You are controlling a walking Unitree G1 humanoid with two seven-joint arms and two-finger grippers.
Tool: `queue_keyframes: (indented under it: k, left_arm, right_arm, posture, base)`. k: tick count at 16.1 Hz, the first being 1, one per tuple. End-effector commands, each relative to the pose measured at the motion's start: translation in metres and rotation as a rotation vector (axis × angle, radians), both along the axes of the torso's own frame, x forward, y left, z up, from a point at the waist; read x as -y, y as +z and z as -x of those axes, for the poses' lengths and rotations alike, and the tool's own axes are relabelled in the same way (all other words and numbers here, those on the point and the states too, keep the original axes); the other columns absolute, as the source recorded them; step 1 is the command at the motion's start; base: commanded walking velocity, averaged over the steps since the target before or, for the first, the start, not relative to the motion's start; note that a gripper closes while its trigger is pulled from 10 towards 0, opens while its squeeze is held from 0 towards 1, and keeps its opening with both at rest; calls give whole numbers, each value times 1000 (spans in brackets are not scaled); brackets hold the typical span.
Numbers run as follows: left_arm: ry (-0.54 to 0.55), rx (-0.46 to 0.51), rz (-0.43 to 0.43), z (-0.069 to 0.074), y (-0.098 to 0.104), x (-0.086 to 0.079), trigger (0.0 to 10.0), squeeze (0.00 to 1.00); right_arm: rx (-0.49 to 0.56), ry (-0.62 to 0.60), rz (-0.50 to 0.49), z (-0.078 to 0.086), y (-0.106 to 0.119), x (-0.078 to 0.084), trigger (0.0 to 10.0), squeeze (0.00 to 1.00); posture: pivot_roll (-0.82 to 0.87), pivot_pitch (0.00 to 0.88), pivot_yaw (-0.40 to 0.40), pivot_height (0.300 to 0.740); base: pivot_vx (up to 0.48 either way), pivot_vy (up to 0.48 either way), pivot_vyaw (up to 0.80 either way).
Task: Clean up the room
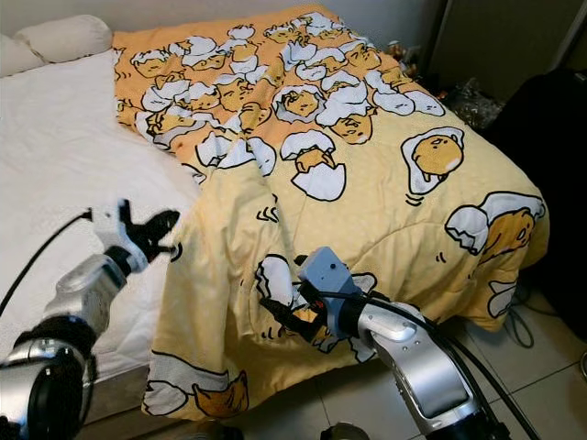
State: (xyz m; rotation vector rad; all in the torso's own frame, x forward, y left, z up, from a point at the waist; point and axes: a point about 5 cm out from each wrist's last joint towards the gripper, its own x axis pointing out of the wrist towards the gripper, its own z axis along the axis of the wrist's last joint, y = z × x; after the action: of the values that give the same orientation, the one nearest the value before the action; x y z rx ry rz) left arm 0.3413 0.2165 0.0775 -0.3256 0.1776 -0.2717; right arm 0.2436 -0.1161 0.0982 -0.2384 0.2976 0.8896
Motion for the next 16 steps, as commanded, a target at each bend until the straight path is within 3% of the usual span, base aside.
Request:
queue_keyframes:
  k: [1, 3, 11, 14, 15, 16]
  left_arm:
    - [51, -36, 32, 1, -3, -6, 10000, 1000]
    - [117, -105, 8, 2, -9, -13, 10000, 1000]
    - [195, -226, -61, 7, -22, -16, 10000, 1000]
    - [128, -171, -201, 4, -19, -8, 10000, 1000]
    - [79, -135, -285, 4, -17, -5, 10000, 0]
    - [34, -22, -336, 6, -10, -3, 10000, 0]
  right_arm:
    - [16, -2, -1, -1, 2, 1, 10000, 0]
    - [16, -6, 0, 0, 2, 2, 10000, 0]
    - [5, -31, 27, 5, 2, 11, 10000, 0]
    - [72, -162, 65, -3, 1, 18, 10000, 0]
    - [99, -259, 38, -7, 2, 20, 10000, 0]
    - [105, -387, -8, -8, 0, 23, 10000, 0]
  posture:
    - [-167, 0, 103, 740]
    - [-170, 0, 103, 740]
    - [-210, 0, 93, 740]
    - [-219, 0, 111, 740]
    - [-201, 0, 119, 740]
    - [-181, 0, 114, 740]
  base:
    - [0, 0, 0]
    - [0, 0, 0]
    - [0, 0, 0]
    - [0, 0, 0]
    - [0, 0, 0]
    - [0, 0, 0]
